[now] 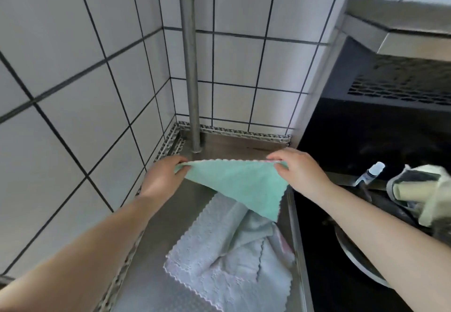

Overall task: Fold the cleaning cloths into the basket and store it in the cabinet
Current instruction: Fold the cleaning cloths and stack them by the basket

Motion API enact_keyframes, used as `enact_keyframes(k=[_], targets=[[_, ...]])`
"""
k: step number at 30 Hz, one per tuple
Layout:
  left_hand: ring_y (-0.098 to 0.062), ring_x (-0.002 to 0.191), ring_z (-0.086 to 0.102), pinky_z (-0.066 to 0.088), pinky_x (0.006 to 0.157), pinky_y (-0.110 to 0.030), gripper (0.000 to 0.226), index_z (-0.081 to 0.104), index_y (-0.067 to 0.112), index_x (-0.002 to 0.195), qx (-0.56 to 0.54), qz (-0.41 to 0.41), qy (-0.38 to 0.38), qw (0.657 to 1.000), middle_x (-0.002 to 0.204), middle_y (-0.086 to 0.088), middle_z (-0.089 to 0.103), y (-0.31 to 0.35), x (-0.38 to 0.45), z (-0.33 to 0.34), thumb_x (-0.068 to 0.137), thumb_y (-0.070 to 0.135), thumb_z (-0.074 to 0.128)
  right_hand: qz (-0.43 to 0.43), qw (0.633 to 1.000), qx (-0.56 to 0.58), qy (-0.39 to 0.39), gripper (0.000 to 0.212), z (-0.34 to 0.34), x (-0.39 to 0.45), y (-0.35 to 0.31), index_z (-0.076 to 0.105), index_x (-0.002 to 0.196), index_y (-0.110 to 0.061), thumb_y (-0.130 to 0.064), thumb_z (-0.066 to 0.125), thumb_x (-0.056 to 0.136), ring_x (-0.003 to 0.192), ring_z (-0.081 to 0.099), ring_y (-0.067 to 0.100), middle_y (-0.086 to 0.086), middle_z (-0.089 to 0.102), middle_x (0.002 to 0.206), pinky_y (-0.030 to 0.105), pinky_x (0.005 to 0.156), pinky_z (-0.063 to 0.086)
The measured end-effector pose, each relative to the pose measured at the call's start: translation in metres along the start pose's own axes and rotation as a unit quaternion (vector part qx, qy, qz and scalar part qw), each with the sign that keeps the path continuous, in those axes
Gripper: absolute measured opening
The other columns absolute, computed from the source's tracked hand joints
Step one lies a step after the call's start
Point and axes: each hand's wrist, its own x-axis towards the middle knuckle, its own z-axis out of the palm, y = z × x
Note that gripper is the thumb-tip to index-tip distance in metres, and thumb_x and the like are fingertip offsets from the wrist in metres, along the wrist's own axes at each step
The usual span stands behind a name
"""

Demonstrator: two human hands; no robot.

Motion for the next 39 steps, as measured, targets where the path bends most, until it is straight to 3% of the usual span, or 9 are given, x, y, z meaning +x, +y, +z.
enact_keyframes(k=[7,12,17,21,25,29,32,34,39], targets=[[-0.015,0.09,0.057,0.04,0.075,-0.027,0.012,0.064,0.02,0.1,-0.107,0.05,0.109,0.987,0.097,0.003,0.065,0.047,0.058,-0.072,0.092,0.022,0.056,0.027,0.994,-0.004,0.105,0.015,-0.06,0.052,-0.013,0.067,0.101,-0.016,-0.024,0.058,0.091,0.094,0.061,0.022,0.001,0.069,0.099,0.032,0.077,0.048],[-0.016,0.091,0.057,0.038,0.073,-0.026,0.014,0.066,0.018,0.102,-0.131,0.088,0.152,0.976,0.097,0.001,0.065,0.066,0.07,-0.113,0.093,0.019,0.054,0.048,0.981,0.067,0.176,0.018,-0.088,0.061,-0.03,0.064,0.105,-0.016,-0.026,0.057,0.092,0.104,0.059,0.021,0.002,0.066,0.109,0.03,0.082,0.046],[-0.007,0.079,0.053,0.037,0.062,-0.008,0.006,0.061,0.025,0.092,-0.172,0.081,0.187,0.964,0.084,0.014,0.059,0.073,0.023,-0.129,0.091,0.02,0.058,0.061,0.956,0.193,0.212,0.014,-0.091,0.028,-0.043,0.064,0.102,-0.017,-0.024,0.061,0.09,0.102,0.058,0.011,-0.006,0.064,0.102,0.022,0.081,0.042],[0.004,0.073,0.055,0.039,0.058,-0.004,0.01,0.062,0.026,0.091,-0.19,0.069,0.133,0.97,0.084,0.018,0.062,0.053,-0.042,-0.115,0.09,0.016,0.06,0.047,0.949,0.244,0.194,0.006,-0.074,-0.037,-0.045,0.063,0.092,-0.022,-0.017,0.061,0.089,0.079,0.059,-0.003,-0.014,0.063,0.087,0.003,0.063,0.042],[0.002,0.076,0.061,0.044,0.062,-0.011,0.025,0.064,0.035,0.086,-0.179,0.067,0.034,0.981,0.085,0.016,0.069,0.024,-0.113,-0.099,0.086,0.01,0.064,0.059,0.943,0.302,0.128,0.017,-0.04,-0.108,-0.033,0.066,0.084,-0.023,-0.008,0.062,0.087,0.079,0.063,-0.004,-0.01,0.069,0.085,0.007,0.067,0.047],[-0.001,0.072,0.06,0.041,0.06,-0.01,0.007,0.063,0.034,0.086,-0.179,0.028,-0.06,0.982,0.084,0.018,0.066,0.0,-0.177,-0.069,0.08,0.03,0.064,0.102,0.936,0.334,0.057,0.02,0.006,-0.169,-0.015,0.068,0.081,-0.023,-0.004,0.062,0.086,0.079,0.064,0.004,-0.009,0.069,0.089,0.017,0.07,0.05],[-0.004,0.074,0.061,0.044,0.063,-0.015,0.012,0.062,0.039,0.092,-0.146,-0.025,-0.127,0.981,0.081,0.014,0.067,-0.029,-0.208,-0.034,0.082,0.033,0.066,0.144,0.935,0.324,-0.002,0.017,0.042,-0.197,0.0,0.068,0.081,-0.02,-0.004,0.064,0.086,0.071,0.062,0.002,-0.009,0.069,0.083,0.012,0.062,0.045],[-0.002,0.071,0.06,0.043,0.059,-0.013,0.01,0.066,0.034,0.077,-0.122,-0.061,-0.168,0.976,0.074,0.009,0.067,-0.045,-0.216,-0.013,0.085,0.027,0.067,0.175,0.935,0.304,-0.041,0.017,0.063,-0.204,0.009,0.067,0.08,-0.023,-0.007,0.065,0.086,0.066,0.058,-0.002,-0.014,0.067,0.077,0.009,0.059,0.041],[-0.008,0.07,0.06,0.047,0.062,-0.017,0.009,0.064,0.023,0.091,-0.128,-0.11,-0.164,0.972,0.083,0.001,0.067,-0.053,-0.206,0.017,0.086,0.03,0.065,0.225,0.93,0.285,-0.058,0.013,0.089,-0.194,0.02,0.066,0.085,-0.025,-0.012,0.065,0.086,0.076,0.061,0.006,-0.01,0.068,0.081,0.011,0.059,0.041]])
